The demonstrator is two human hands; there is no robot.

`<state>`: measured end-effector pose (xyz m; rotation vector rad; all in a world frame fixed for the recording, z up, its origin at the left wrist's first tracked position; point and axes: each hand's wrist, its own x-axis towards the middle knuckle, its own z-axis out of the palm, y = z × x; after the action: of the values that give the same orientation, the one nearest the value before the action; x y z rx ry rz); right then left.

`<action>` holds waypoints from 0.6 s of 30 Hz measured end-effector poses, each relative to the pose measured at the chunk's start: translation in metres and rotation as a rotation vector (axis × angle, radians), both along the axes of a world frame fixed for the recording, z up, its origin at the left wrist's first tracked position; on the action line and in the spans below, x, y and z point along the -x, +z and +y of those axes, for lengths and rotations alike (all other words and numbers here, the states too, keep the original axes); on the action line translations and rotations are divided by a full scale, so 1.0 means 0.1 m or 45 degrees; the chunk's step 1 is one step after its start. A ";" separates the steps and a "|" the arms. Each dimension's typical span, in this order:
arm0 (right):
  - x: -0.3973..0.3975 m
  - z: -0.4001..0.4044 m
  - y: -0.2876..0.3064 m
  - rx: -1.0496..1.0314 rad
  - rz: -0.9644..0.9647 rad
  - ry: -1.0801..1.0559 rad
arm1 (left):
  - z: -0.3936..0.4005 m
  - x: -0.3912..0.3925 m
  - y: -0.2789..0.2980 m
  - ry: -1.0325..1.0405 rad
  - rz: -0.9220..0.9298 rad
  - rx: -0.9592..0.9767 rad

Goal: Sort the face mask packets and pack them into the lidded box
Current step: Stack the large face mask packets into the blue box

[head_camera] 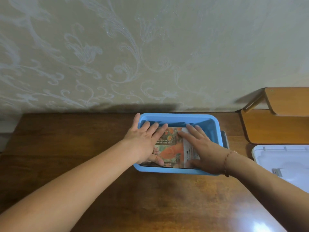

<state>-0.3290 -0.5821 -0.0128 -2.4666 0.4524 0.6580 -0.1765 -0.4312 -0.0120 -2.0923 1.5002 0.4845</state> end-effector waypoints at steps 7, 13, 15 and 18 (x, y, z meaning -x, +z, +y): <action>-0.13 -0.03 -0.05 -0.935 0.044 -1.379 | 0.14 -0.06 -0.03 0.001 0.094 0.137; -0.17 0.06 -0.07 -1.111 0.133 -1.435 | 0.16 -0.08 -0.06 0.030 0.170 0.192; -0.16 0.06 -0.08 -1.065 0.134 -1.411 | 0.15 -0.09 -0.05 0.031 0.206 0.204; -0.13 0.07 -0.04 -0.949 0.045 -1.345 | 0.15 -0.11 -0.02 0.063 0.243 0.213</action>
<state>-0.3159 -0.5750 -0.0166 -1.2489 1.1447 0.3066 -0.1653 -0.4164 -0.0139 -2.2704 1.6488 0.6112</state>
